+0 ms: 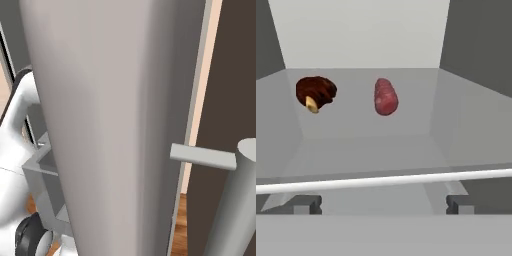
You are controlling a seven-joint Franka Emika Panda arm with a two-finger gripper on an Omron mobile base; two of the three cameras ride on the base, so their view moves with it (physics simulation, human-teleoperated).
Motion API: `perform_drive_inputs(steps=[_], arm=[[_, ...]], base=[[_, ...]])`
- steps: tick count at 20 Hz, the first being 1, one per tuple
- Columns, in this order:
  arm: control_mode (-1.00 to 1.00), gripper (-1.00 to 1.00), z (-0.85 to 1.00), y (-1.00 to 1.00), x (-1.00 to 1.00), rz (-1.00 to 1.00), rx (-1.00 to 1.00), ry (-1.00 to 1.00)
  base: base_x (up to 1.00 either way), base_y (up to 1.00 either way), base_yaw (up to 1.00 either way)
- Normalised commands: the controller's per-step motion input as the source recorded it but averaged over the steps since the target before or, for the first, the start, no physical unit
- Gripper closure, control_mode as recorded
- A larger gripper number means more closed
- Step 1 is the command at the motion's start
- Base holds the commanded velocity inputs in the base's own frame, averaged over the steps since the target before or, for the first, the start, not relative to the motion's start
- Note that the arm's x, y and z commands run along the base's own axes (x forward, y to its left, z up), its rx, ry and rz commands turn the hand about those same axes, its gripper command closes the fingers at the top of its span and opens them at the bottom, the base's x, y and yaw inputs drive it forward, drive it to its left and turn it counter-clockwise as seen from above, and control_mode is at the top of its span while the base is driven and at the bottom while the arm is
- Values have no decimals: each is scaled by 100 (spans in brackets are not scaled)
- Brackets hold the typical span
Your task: Move the salami and steak from the top shelf to the second highest shelf to make space. Then, place the pitcher from the counter on the cleared top shelf.
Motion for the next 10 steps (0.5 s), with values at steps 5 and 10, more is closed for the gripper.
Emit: perform_drive_inputs(steps=[5,10], arm=[[-100,-100,0,-31,46,0,0,0],[-100,-100,0,-12,62,0,0,4]], base=[[0,0,0],[0,0,0]])
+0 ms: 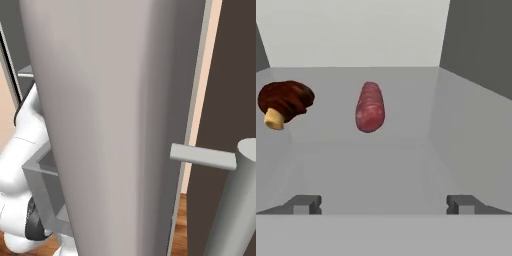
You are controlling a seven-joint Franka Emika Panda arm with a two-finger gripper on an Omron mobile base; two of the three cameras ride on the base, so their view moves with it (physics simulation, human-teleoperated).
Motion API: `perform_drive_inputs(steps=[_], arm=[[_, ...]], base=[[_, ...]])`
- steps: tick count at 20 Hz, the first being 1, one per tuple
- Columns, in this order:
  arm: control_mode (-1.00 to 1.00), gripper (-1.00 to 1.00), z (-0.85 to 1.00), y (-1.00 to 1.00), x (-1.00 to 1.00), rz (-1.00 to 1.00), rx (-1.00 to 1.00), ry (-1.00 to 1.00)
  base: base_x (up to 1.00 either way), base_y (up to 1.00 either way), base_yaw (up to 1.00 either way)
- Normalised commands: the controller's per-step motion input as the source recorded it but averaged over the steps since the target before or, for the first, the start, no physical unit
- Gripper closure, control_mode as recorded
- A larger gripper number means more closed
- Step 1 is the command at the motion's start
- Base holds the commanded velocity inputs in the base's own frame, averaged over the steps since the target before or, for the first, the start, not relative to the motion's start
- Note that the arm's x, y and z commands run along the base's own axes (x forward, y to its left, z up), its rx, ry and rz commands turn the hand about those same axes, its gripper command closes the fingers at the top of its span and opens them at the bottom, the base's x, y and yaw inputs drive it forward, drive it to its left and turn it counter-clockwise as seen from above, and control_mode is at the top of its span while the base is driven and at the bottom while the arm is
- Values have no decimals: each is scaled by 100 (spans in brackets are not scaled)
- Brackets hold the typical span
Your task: Move the salami and steak from the top shelf to the second highest shelf to make space. Then, place the pitcher from the counter on the cleared top shelf.
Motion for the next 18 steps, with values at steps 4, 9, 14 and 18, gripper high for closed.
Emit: perform_drive_inputs(steps=[4,9,14,18], arm=[[-100,-100,0,0,70,0,0,7],[-100,-100,0,0,70,0,0,6],[-100,-100,0,0,65,0,0,5],[-100,-100,0,0,62,0,0,2]], base=[[0,0,0],[0,0,0],[0,0,0],[0,0,0]])
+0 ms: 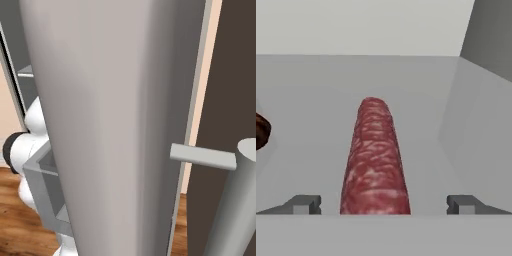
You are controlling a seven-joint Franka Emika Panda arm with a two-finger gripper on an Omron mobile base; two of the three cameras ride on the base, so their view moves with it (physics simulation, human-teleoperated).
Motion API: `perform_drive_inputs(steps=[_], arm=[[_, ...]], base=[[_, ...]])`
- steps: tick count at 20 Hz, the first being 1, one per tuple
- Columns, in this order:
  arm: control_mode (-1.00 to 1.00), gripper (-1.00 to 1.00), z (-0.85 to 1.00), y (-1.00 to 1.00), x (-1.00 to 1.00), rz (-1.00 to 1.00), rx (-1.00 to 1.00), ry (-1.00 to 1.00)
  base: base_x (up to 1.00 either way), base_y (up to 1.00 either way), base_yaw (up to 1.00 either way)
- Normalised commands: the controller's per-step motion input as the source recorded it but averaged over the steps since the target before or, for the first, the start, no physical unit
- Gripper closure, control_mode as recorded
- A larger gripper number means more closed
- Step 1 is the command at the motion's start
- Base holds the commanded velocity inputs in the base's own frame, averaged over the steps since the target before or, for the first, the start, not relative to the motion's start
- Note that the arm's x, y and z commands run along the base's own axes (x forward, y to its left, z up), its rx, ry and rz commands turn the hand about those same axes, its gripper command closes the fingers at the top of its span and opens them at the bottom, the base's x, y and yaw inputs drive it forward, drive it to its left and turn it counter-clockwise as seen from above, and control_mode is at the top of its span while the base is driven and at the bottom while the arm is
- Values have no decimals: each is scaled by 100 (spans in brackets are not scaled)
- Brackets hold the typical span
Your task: Move the salami and steak from the top shelf to the second highest shelf to make space. Then, place the pitcher from the counter on the cleared top shelf.
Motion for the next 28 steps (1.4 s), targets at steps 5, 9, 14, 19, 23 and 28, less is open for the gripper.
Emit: perform_drive_inputs(steps=[5,9,14,19,23,28], arm=[[-100,-100,-1,0,65,0,0,1],[-100,-100,-16,0,50,0,0,1],[-100,100,-55,0,13,0,0,2],[-100,100,-75,0,0,0,0,0],[-100,100,-54,-1,-43,0,0,-2],[-100,100,-7,-2,-100,-2,0,5]], base=[[0,0,0],[0,0,0],[0,0,0],[0,0,0],[0,0,0],[0,0,0]])
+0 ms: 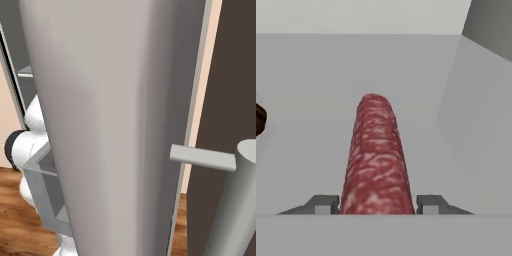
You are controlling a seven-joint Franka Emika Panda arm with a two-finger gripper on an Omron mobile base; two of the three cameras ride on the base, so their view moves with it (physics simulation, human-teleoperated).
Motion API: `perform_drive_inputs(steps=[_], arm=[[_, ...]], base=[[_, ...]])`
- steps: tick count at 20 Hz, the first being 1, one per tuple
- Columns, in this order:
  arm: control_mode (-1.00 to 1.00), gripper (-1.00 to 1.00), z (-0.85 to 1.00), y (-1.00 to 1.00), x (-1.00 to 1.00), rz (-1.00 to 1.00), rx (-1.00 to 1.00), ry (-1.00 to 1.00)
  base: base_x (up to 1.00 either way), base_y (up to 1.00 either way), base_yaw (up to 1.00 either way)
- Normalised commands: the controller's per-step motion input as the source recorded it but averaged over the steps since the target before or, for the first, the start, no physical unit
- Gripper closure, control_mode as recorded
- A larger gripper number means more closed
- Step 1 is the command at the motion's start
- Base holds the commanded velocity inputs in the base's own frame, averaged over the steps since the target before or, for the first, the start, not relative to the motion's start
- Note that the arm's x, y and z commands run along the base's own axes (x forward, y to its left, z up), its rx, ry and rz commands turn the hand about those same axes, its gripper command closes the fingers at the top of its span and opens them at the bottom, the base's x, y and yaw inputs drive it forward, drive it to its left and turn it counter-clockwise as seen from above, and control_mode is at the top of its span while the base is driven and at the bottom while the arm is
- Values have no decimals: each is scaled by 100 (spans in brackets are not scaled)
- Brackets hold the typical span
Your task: Move the salami and steak from the top shelf to the second highest shelf to make space. Then, place the pitcher from the counter on the cleared top shelf.
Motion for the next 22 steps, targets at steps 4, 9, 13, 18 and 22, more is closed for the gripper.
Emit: perform_drive_inputs(steps=[4,9,13,18,22], arm=[[-100,100,-1,0,-100,-3,0,5],[-100,100,0,0,-100,0,0,5],[-100,100,-35,0,-100,0,-1,20],[-100,100,-76,2,-100,0,-2,23],[-100,100,-97,3,-86,0,-2,19]], base=[[0,0,0],[0,0,0],[0,0,0],[0,0,0],[0,0,0]])
